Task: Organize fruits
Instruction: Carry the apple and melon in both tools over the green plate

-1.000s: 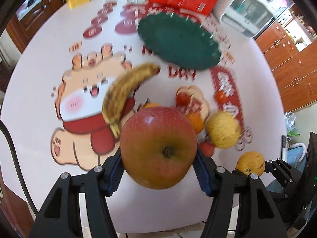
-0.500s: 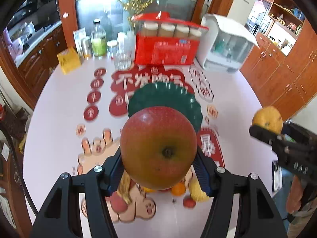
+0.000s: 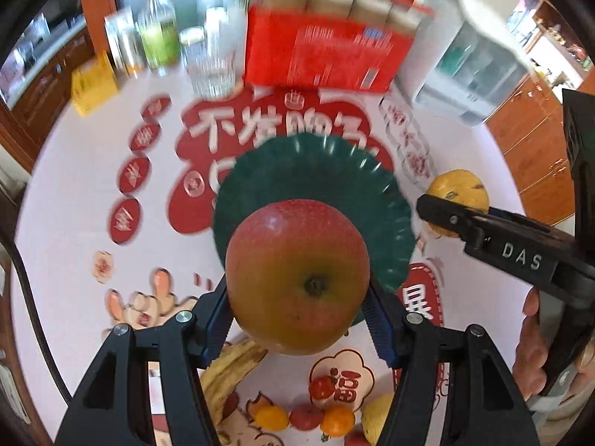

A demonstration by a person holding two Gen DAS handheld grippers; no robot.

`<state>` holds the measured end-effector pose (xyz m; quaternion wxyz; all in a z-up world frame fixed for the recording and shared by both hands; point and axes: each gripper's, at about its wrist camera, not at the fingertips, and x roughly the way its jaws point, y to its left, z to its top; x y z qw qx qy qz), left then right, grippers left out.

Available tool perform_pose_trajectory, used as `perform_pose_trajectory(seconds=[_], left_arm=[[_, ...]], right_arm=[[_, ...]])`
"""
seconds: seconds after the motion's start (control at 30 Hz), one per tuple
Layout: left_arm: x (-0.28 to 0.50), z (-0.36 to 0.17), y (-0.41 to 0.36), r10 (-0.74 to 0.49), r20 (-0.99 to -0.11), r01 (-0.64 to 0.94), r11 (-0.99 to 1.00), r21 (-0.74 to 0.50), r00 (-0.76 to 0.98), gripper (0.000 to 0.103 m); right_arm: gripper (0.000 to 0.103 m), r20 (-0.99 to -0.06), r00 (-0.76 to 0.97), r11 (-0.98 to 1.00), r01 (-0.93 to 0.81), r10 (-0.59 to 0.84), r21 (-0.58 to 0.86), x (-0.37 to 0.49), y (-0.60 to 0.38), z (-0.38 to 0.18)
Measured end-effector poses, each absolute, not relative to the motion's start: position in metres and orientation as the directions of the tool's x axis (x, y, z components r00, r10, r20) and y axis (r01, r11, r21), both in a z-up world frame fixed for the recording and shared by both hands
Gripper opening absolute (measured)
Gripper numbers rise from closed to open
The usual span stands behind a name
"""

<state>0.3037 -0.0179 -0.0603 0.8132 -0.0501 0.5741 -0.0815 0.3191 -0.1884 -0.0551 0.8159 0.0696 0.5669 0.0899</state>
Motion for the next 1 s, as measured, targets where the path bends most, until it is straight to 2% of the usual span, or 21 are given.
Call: perform_pose_trajectory(seconds=[0.17, 0.3, 0.73, 0.8, 0.87, 1.0], left_arm=[[0.316, -0.112, -0.031, -0.176, -0.953, 0.076, 0.984, -0.162, 0.246, 0.062], [0.321, -0.141, -0.042, -0.149, -0.968, 0.097, 0.987, -0.132, 0.204, 0.062], [0.328, -0.163, -0.052, -0.141, -0.969, 0.121, 0.986, -0.118, 0.205, 0.063], [0.328, -0.162, -0.052, -0.144, -0.968, 0.118, 0.986, -0.121, 0.208, 0.069], [0.328, -0.162, -0.051, -0.137, -0.967, 0.109, 0.987, -0.116, 0.216, 0.087], [0.326, -0.163, -0.051, -0.125, -0.966, 0.112, 0.989, -0.102, 0.225, 0.094]], right_arm=[[0.055, -0.945, 0.229, 0.972, -0.072, 0.233, 0.222, 0.329, -0.179, -0.119], [0.055, -0.955, 0.175, 0.970, -0.083, 0.241, 0.229, 0.333, -0.173, -0.148], [0.056, -0.953, 0.174, 0.964, -0.143, 0.246, 0.223, 0.327, -0.157, -0.164], [0.056, -0.953, 0.185, 0.965, -0.151, 0.240, 0.214, 0.326, -0.156, -0.163], [0.056, -0.951, 0.196, 0.965, -0.156, 0.239, 0.210, 0.324, -0.155, -0.161], [0.059, -0.948, 0.209, 0.964, -0.165, 0.241, 0.208, 0.320, -0.154, -0.158]])
